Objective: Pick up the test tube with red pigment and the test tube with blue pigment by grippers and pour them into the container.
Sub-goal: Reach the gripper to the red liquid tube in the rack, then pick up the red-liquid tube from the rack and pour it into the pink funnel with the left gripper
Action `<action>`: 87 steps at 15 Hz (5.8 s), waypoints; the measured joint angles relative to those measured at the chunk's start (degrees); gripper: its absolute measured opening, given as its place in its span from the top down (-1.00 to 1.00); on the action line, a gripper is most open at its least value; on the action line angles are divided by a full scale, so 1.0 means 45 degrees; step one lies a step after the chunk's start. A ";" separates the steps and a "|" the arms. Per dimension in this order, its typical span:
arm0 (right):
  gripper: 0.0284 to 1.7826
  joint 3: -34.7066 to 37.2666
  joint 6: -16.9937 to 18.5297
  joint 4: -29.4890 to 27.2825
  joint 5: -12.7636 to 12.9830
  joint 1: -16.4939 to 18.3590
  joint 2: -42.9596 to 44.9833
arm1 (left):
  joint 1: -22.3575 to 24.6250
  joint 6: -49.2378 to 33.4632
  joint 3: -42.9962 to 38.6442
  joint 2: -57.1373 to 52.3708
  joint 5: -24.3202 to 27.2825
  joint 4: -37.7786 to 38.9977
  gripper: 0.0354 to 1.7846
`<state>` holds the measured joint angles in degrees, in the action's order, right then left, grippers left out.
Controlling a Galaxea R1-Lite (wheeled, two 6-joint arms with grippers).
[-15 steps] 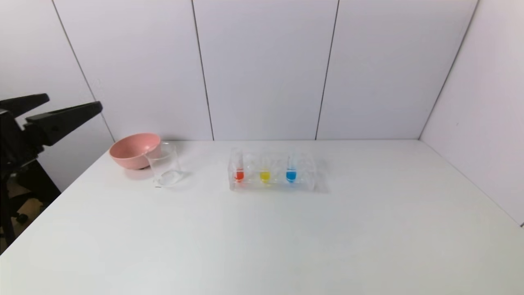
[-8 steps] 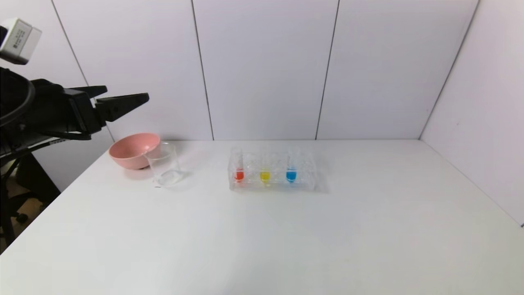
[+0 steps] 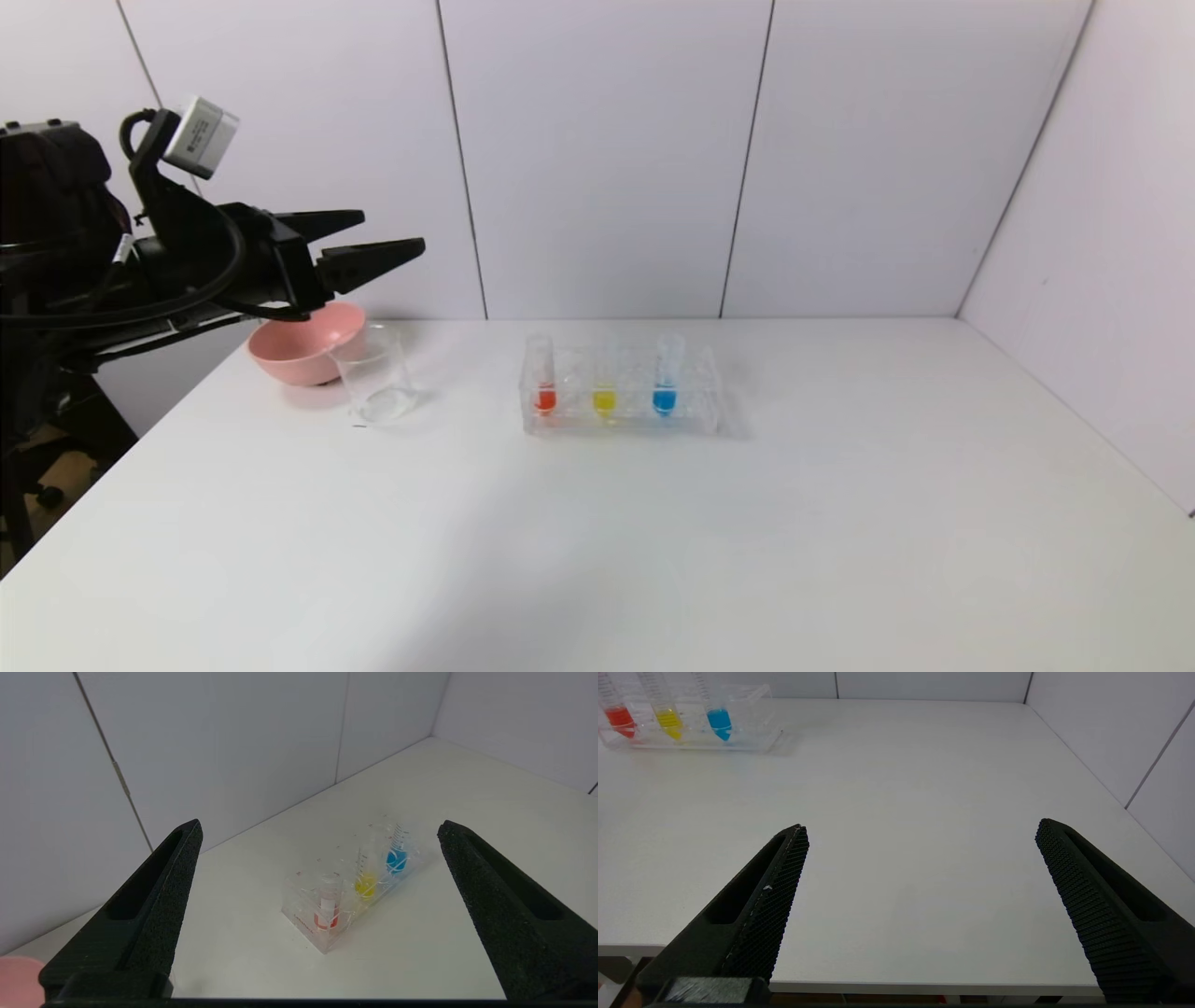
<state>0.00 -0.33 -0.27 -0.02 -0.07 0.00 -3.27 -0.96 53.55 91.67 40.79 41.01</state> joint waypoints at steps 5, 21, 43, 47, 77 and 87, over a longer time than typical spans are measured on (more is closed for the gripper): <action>-0.99 0.0000 0.0005 0.0000 0.0005 0.0000 0.0000 | 0.0011 -0.0065 0.0452 0.1636 0.2598 0.1512 -0.98; -0.99 0.0000 0.0000 0.0000 0.0000 0.0000 0.0000 | -0.0756 -0.0165 0.2007 0.5911 0.6358 0.5237 -0.98; -0.99 0.0000 0.0005 0.0000 0.0000 0.0000 0.0000 | -0.1525 -0.0317 0.5071 0.9777 0.7639 0.5789 -0.98; -0.99 0.0000 0.0000 0.0000 -0.0011 0.0000 0.0000 | -0.1693 -0.0748 0.5494 1.0199 0.7639 0.5776 -0.98; -0.99 0.0000 0.0005 0.0000 -0.0005 0.0000 0.0000 | -0.1815 -0.1696 0.6475 1.1172 0.7612 0.5751 0.51; -0.99 0.0000 0.0005 0.0000 0.0000 0.0000 0.0000 | -0.1815 -0.1715 0.6659 0.9893 0.7656 0.4871 0.51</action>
<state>0.00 -0.30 -0.27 -0.02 -0.07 0.00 -11.43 -8.68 83.52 136.19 75.24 62.93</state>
